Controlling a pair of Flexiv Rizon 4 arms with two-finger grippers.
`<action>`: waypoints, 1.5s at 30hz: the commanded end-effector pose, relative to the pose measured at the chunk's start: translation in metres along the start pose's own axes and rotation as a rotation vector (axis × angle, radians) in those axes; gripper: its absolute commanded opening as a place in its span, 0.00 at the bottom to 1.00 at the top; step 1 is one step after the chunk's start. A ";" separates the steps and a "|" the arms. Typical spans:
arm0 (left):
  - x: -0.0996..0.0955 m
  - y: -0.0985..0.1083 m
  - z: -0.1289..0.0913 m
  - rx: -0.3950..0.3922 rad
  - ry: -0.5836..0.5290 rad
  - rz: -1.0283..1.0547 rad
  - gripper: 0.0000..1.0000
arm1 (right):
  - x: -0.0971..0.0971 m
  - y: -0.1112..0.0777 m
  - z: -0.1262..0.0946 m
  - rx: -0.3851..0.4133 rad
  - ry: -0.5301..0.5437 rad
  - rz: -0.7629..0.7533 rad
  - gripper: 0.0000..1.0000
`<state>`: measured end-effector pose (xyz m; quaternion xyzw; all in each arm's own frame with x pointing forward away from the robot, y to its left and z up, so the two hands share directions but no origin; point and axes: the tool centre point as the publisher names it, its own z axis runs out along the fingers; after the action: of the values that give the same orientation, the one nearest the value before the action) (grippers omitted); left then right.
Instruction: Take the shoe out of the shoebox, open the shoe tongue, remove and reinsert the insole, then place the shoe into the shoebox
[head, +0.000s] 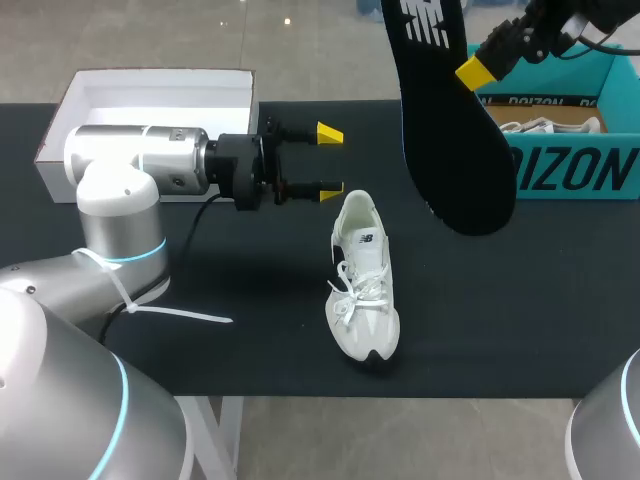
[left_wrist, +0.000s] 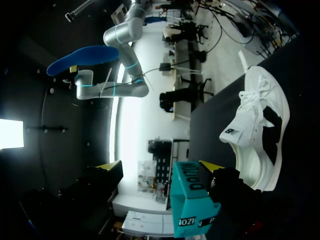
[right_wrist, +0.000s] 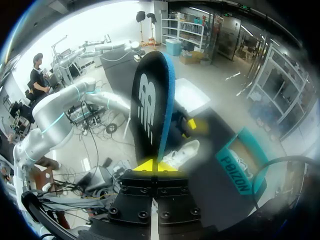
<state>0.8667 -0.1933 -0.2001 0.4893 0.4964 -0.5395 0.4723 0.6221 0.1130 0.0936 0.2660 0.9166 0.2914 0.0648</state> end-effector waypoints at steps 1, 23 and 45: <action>0.001 0.000 0.001 -0.002 0.000 0.001 1.00 | 0.000 0.002 0.000 0.004 0.001 0.002 0.00; 0.001 0.000 0.001 -0.002 0.000 0.001 1.00 | -0.040 -0.044 0.039 0.013 0.217 0.175 0.00; 0.001 0.000 0.001 -0.002 0.000 0.001 1.00 | -0.112 -0.112 0.153 0.084 0.467 0.529 0.00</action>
<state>0.8671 -0.1927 -0.2002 0.4895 0.4960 -0.5401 0.4718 0.6948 0.0494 -0.0913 0.4449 0.8290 0.2910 -0.1738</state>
